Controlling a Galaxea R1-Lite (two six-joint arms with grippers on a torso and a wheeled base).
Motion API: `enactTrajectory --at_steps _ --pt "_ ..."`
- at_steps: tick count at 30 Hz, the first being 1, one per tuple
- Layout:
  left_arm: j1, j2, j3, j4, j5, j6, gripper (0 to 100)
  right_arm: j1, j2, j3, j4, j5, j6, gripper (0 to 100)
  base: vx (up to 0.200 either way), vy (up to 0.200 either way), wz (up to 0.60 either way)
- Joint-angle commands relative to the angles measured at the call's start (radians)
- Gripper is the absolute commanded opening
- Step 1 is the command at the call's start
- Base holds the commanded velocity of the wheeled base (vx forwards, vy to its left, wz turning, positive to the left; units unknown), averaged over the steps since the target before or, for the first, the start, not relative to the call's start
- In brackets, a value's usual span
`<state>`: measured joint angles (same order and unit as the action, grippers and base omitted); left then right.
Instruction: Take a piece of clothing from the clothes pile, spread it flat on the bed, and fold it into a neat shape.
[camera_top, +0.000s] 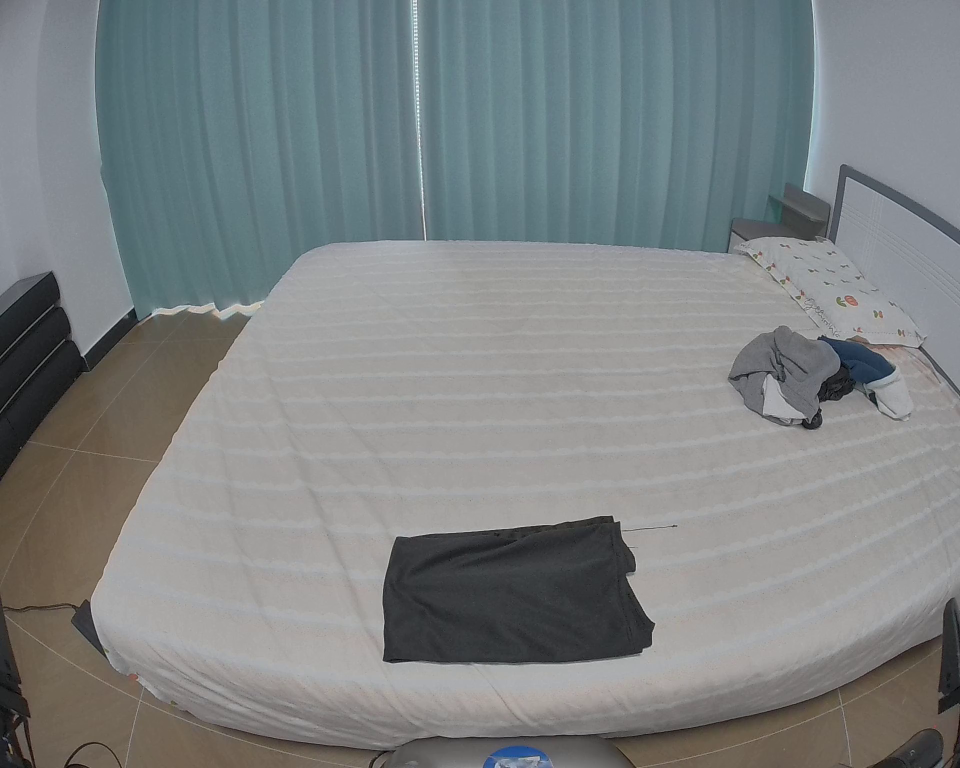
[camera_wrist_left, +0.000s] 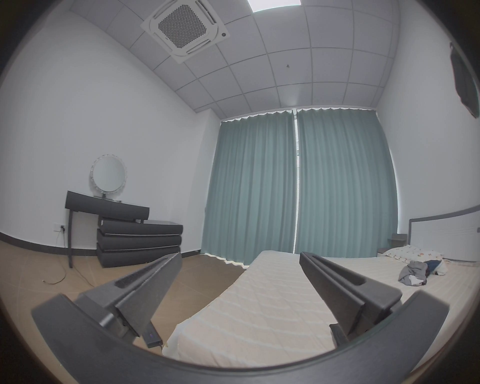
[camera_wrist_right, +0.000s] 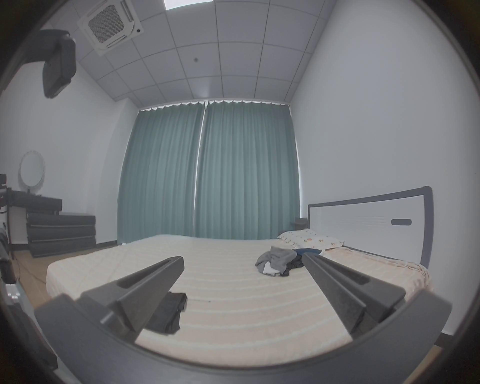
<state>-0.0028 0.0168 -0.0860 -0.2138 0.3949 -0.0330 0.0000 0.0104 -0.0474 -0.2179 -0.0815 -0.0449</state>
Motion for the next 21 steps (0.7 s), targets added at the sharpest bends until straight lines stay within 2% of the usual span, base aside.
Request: enactTrajectory --at_steps 1,3,8,10,15,21 --pt "0.003 -0.011 0.086 -0.042 -0.064 0.015 100 0.0 -0.007 0.047 0.072 0.029 -0.018 100 0.0 0.0 0.0" --pt "0.003 -0.011 0.086 -0.027 -0.119 0.019 100 0.0 -0.007 0.047 0.138 0.023 -0.016 100 0.0 0.0 0.0" --pt "0.003 -0.011 0.086 0.05 -0.263 0.035 100 -0.002 -0.007 0.047 0.141 0.028 -0.007 100 0.0 0.0 0.0" --pt "0.003 -0.011 0.086 0.111 -0.289 0.044 100 -0.002 -0.006 0.047 0.157 0.02 0.002 100 0.0 0.0 0.0" --pt "0.003 -0.011 0.086 0.146 -0.306 0.045 100 -0.003 -0.006 0.046 0.213 0.034 0.063 100 0.0 0.0 0.0" --pt "0.003 -0.012 0.086 0.152 -0.278 0.067 100 -0.002 -0.007 0.043 0.235 0.04 0.039 100 0.0 0.0 0.0"
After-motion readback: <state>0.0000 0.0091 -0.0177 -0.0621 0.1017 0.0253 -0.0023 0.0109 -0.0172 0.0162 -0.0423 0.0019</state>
